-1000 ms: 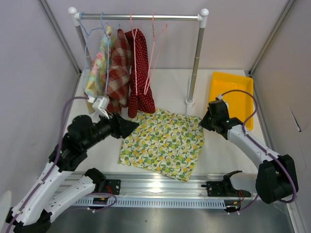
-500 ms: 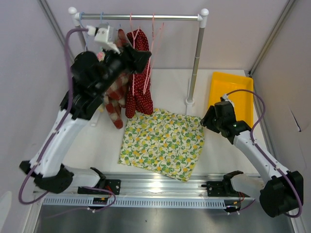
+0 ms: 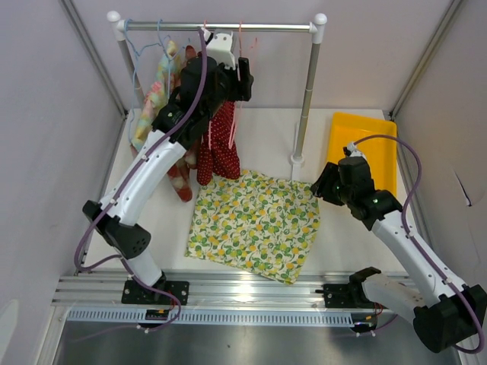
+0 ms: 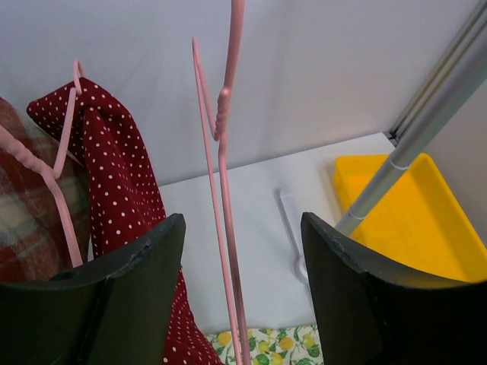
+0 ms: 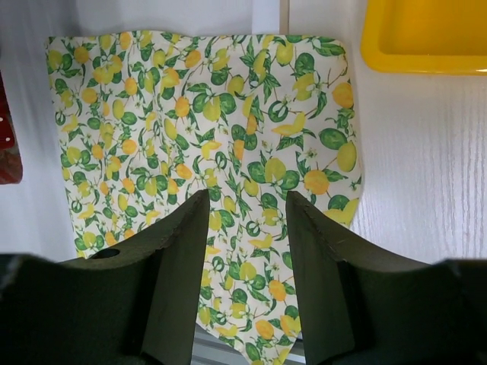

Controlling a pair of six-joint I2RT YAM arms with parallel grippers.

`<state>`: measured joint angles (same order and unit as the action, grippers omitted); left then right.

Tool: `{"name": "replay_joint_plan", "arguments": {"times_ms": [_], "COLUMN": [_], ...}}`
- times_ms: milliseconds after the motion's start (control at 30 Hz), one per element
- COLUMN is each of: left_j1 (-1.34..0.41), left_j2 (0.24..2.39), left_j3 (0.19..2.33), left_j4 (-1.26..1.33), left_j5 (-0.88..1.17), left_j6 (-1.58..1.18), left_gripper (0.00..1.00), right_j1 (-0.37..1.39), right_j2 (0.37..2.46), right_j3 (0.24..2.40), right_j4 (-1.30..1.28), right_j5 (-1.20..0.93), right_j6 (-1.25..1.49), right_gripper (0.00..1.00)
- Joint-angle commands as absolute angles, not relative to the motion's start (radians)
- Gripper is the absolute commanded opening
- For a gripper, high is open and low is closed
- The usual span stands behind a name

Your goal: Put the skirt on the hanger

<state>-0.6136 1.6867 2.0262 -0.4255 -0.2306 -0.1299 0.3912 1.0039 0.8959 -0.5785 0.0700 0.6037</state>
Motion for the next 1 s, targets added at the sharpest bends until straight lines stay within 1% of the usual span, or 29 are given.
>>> {"name": "replay_joint_plan", "arguments": {"times_ms": [0, 100, 133, 267, 533, 633, 767, 867, 900, 967], "left_j1": [-0.618, -0.617, -0.617, -0.617, -0.618, -0.617, -0.617, -0.618, -0.617, -0.617], "left_j2": [1.712, 1.732, 1.736, 1.761, 1.825, 1.865, 1.885, 1.888, 1.888, 1.891], "left_j3": [2.117, 2.129, 2.129, 2.152, 2.218, 2.282, 2.301, 2.306, 2.304, 2.312], "left_j4": [-0.416, -0.425, -0.423, -0.423, -0.411, -0.425, -0.411, -0.402, -0.399, -0.4], "left_j5": [-0.27, -0.273, -0.275, -0.275, -0.301, -0.313, -0.331, -0.331, -0.331, -0.331], "left_j6": [-0.084, -0.084, -0.086, -0.075, -0.061, -0.057, -0.057, -0.057, -0.055, -0.051], "left_gripper": [0.67, 0.65, 0.62, 0.56, 0.57, 0.57, 0.54, 0.41, 0.31, 0.21], "right_j1": [0.399, 0.399, 0.399, 0.399, 0.399, 0.399, 0.399, 0.399, 0.397, 0.397], "right_j2": [0.976, 0.969, 0.969, 0.971, 0.973, 0.973, 0.963, 0.959, 0.959, 0.956], "right_j3": [0.937, 0.936, 0.936, 0.937, 0.948, 0.946, 0.948, 0.951, 0.951, 0.953], "right_j4": [-0.6, -0.598, -0.597, -0.595, -0.595, -0.6, -0.606, -0.614, -0.614, -0.618], "right_j5": [0.066, 0.064, 0.061, 0.057, 0.054, 0.052, 0.055, 0.064, 0.064, 0.066], "right_j6": [0.581, 0.578, 0.577, 0.572, 0.552, 0.549, 0.538, 0.531, 0.528, 0.525], "right_gripper": [0.5, 0.49, 0.48, 0.46, 0.46, 0.46, 0.46, 0.45, 0.45, 0.45]}}
